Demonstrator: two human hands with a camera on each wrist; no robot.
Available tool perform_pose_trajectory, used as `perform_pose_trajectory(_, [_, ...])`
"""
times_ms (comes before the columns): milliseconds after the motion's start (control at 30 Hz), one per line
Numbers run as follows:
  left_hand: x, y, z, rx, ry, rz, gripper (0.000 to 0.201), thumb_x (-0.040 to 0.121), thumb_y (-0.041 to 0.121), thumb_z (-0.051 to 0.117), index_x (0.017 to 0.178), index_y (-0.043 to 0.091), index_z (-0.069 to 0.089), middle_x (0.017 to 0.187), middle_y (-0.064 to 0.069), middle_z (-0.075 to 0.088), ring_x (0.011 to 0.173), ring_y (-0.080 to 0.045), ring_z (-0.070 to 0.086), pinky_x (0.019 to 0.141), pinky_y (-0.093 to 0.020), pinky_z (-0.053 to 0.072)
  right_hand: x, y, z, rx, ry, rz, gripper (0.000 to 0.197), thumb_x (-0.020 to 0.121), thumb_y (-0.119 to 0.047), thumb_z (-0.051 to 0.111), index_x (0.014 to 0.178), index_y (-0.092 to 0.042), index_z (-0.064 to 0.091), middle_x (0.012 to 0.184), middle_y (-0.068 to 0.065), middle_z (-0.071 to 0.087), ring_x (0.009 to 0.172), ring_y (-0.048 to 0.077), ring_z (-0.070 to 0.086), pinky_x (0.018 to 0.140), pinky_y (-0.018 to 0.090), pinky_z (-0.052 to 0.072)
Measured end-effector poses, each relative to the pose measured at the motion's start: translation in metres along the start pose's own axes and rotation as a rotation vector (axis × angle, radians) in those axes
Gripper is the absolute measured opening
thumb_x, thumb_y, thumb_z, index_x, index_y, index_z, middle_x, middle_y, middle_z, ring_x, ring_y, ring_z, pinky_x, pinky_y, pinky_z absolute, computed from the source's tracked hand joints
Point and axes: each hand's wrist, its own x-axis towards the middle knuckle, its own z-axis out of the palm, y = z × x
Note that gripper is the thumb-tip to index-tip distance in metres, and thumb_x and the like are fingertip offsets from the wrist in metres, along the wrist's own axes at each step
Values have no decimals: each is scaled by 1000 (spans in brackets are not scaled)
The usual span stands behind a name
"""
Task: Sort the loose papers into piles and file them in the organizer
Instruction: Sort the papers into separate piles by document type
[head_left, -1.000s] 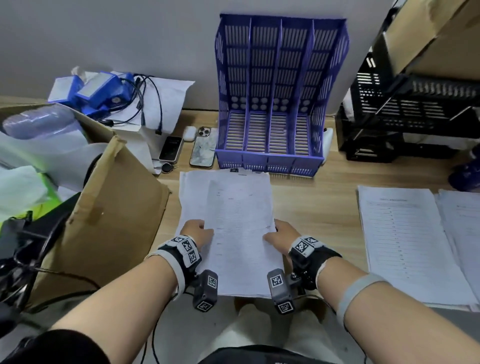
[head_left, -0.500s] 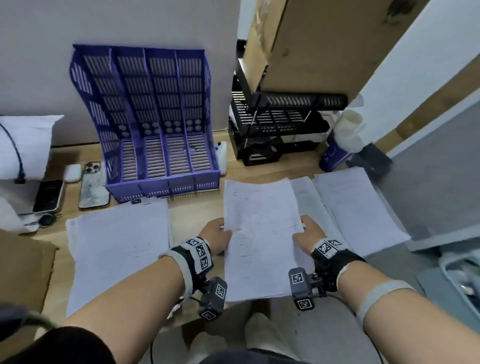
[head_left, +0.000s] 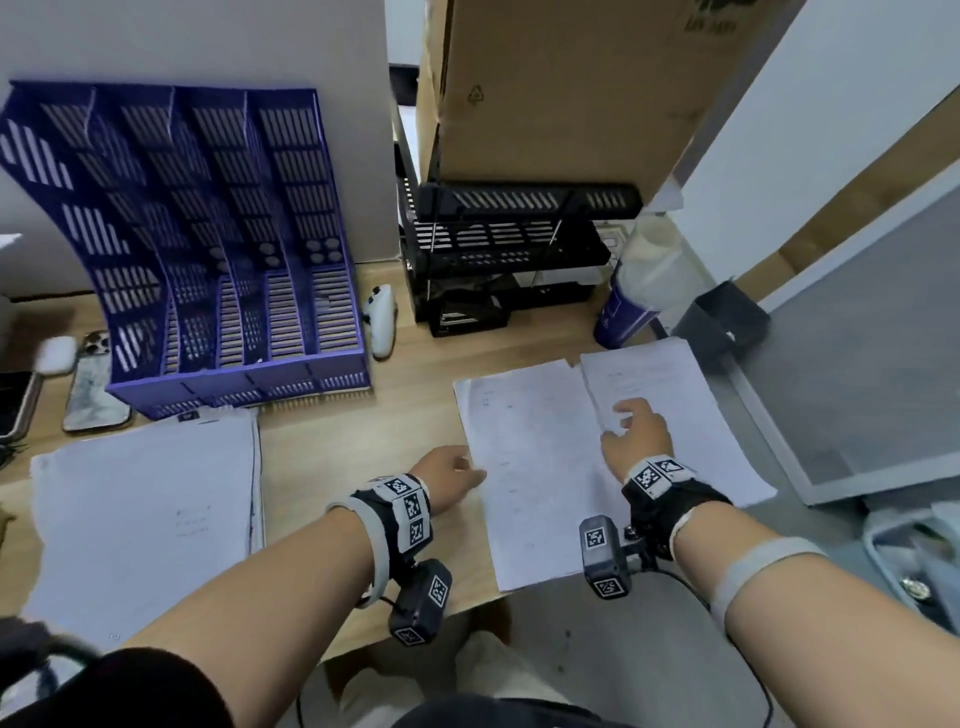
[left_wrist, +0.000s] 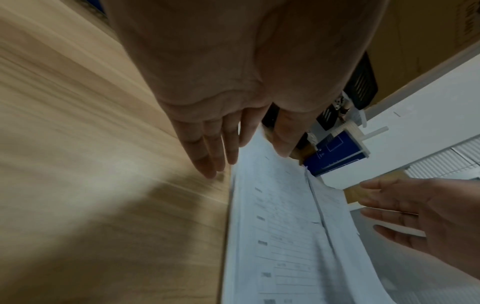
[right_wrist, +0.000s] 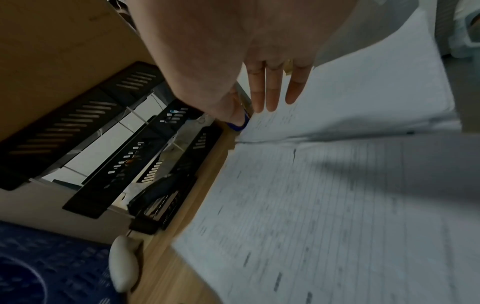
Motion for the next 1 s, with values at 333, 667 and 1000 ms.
perform_pose_trajectory(333, [-60, -96, -98, -12, 517, -240, 36, 91, 13, 61, 127, 11, 59, 127, -12, 60, 111, -26, 60, 86, -26, 44, -72, -76, 143, 141, -660, -86, 25, 86, 1, 51, 81, -20, 63, 84, 10, 68, 66, 21, 65, 61, 27, 52])
perform_pose_trajectory(667, [-175, -228, -201, 166, 666, -706, 47, 86, 21, 54, 130, 8, 50, 136, -17, 48, 121, -37, 51, 102, -41, 45, -187, -143, 254, 85, -1089, 53, 17, 92, -6, 53, 80, -18, 55, 73, 9, 61, 62, 25, 59, 64, 34, 51])
perform_pose_trajectory(1000, [-186, -237, -200, 57, 589, -552, 30, 92, 15, 46, 116, 19, 65, 123, -2, 64, 100, -23, 58, 79, -25, 43, -207, -151, 263, -238, -858, -254, 17, 85, -20, 59, 87, -5, 67, 86, 10, 68, 81, 28, 64, 64, 27, 45])
